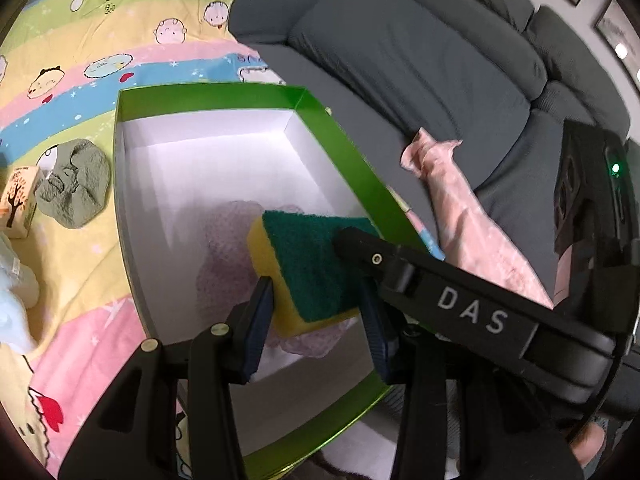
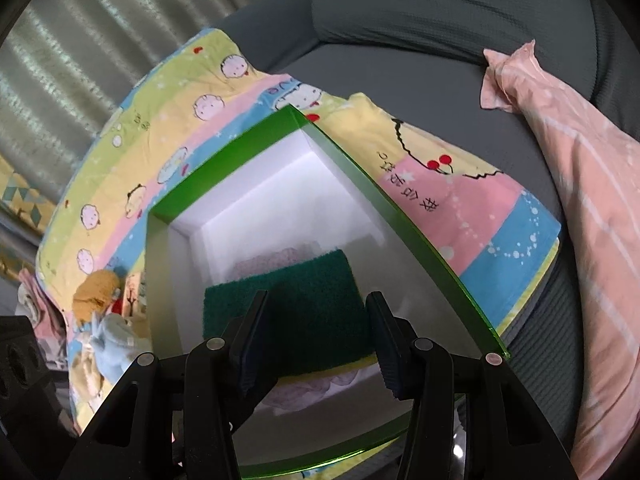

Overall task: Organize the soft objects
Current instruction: 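Lower the sponge into the box and open the right tool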

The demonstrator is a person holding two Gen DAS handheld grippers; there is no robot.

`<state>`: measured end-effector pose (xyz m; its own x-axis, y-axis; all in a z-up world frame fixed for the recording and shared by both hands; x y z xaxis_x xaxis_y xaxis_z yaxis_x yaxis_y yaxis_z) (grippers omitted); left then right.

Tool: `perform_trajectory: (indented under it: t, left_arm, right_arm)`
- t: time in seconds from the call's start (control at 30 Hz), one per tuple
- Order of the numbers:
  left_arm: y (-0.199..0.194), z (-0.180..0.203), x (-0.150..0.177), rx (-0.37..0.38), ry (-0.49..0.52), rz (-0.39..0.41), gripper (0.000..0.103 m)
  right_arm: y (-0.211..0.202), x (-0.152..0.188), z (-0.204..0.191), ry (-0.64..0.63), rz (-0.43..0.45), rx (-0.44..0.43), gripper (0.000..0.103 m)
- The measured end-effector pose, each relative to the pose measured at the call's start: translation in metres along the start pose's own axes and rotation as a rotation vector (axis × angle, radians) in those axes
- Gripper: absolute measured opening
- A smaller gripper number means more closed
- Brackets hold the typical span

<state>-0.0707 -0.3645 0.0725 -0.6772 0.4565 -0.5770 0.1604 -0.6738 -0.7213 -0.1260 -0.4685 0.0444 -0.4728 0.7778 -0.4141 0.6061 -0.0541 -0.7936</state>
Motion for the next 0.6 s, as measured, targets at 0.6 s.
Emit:
perform_trajectory:
  t: [0.6]
  left_arm:
    - [0.008,0.011,0.001,-0.002,0.023,-0.080,0.082]
  right_arm:
    - [-0.013,-0.007,0.023,0.079,0.064,0.026,0.079]
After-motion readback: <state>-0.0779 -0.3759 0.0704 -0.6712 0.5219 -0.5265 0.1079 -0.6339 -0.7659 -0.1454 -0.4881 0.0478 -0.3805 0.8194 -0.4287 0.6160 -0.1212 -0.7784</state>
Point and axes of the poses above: each gripper's, at about its wrist camera, not at the fingertips, and y roughly the way its jaws point, z to its right, x to its underside, the point moved 3 cm from there along y, roughly the way its jaws point, and after that the axes turned 3 degrees about y, right-handed, at the moved point
